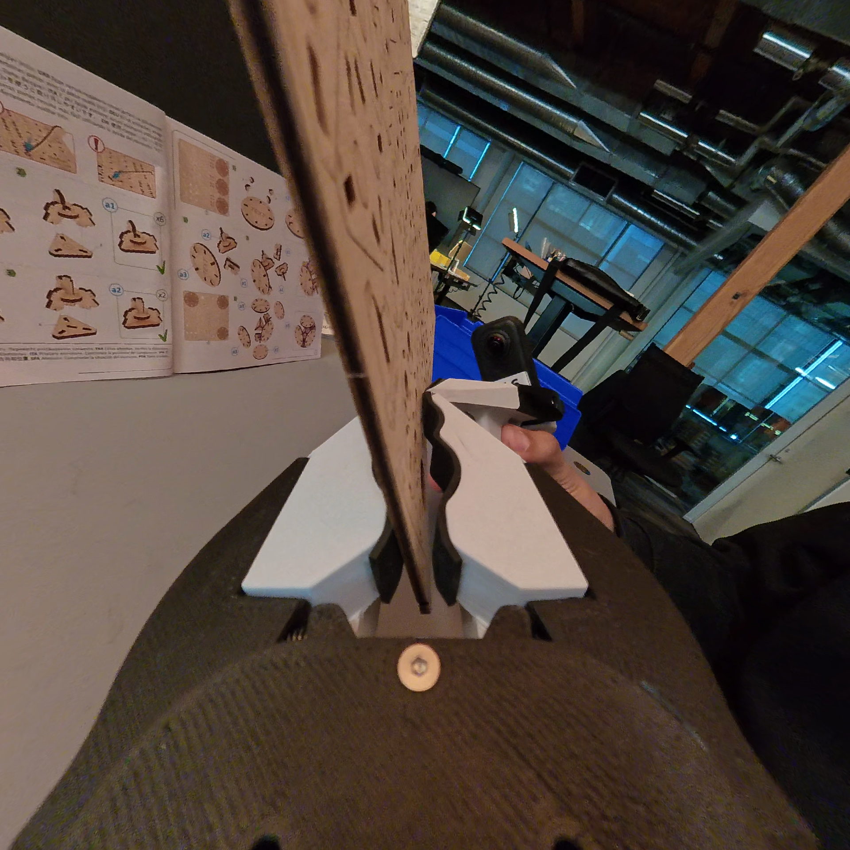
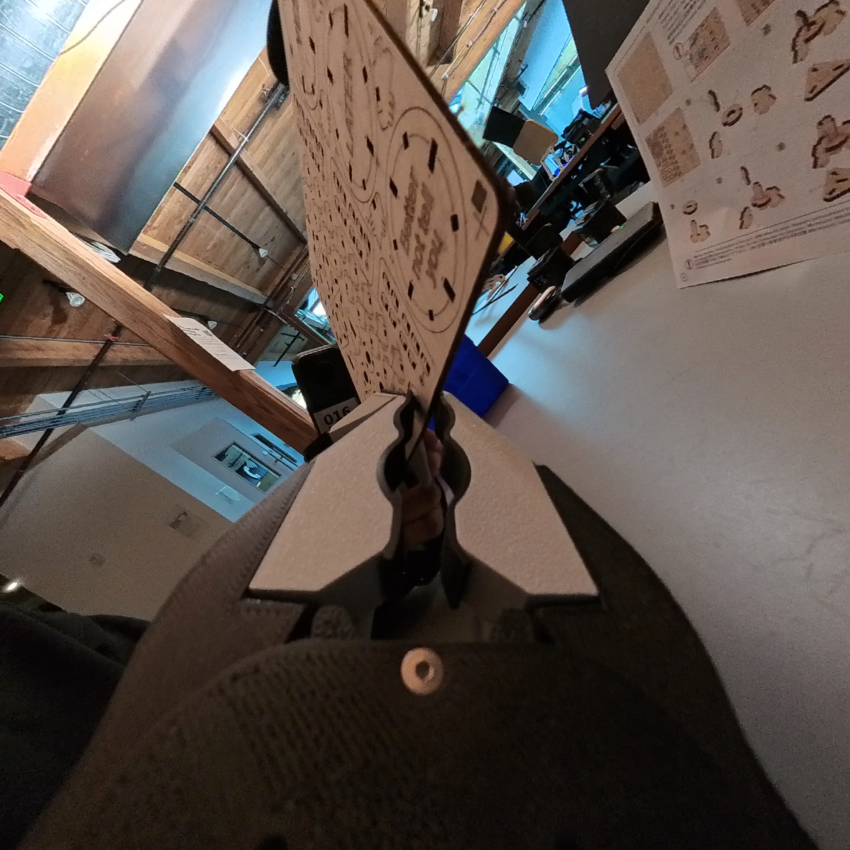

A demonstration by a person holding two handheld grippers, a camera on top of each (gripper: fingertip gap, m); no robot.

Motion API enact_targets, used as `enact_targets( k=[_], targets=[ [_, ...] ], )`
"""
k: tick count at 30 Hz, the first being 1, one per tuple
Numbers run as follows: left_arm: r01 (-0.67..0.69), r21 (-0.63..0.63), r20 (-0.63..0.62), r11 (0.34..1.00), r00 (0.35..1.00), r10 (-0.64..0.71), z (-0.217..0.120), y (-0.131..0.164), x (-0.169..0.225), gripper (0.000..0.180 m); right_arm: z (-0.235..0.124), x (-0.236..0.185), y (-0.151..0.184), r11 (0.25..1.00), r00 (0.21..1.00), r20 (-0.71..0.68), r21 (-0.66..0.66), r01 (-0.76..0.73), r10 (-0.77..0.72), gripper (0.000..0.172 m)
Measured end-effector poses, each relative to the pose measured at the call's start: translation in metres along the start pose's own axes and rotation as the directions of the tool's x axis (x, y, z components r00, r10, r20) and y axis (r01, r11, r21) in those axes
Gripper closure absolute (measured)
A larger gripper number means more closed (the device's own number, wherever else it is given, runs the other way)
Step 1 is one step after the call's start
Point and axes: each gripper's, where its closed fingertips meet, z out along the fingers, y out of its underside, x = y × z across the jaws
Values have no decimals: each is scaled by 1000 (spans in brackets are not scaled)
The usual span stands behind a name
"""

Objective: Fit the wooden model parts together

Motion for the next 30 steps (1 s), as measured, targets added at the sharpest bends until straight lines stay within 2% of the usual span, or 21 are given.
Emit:
enact_targets(
  k=[4, 8, 12, 19, 22, 23, 24, 26, 27, 28, 30],
  targets=[
    [41, 16, -33, 999, 999, -40, 0, -1, 2, 180, -1, -4, -2, 1000, 999, 40, 12, -27, 27, 169],
    [251, 68, -196, 966, 952, -234, -2, -11, 13, 179, -1, -21, -6, 999, 979, 200, 22, -45, 40, 172],
    [379, 75, -298, 922, 891, -342, -3, -14, 20, 180, -3, -30, -7, 999, 968, 248, 15, 37, -40, 172],
    [448, 51, -370, 892, 838, -400, -4, -15, 26, 180, -6, -40, -5, 998, 920, 387, -51, -46, 62, 168],
    [454, 39, -384, 890, 829, -406, -4, -15, 26, 180, -7, -41, -4, 996, 905, 416, -64, -67, 88, 168],
    [435, 52, -361, 899, 848, -389, -4, -15, 24, 180, -6, -38, -5, 996, 913, 400, -58, -62, 80, 168],
    [389, 60, -319, 919, 880, -351, -3, -14, 21, 180, -5, -35, -5, 998, 929, 367, -46, -40, 54, 168],
    [196, 69, -176, 978, 968, -181, -2, -10, 15, 180, -3, -24, -4, 999, 963, 271, -37, 7, 3, 172],
    [142, 67, -141, 988, 981, -132, -1, -10, 14, 178, -2, -24, -5, 999, 966, 259, -31, 12, -3, 172],
    [141, 78, -131, 987, 983, -130, -1, -11, 13, 178, -2, -23, -6, 1000, 971, 237, -15, 24, -20, 172],
    [239, 99, -194, 966, 957, -217, -2, -13, 13, 180, 0, -24, -9, 999, 973, 228, 34, 27, -35, 171]
  ],
)
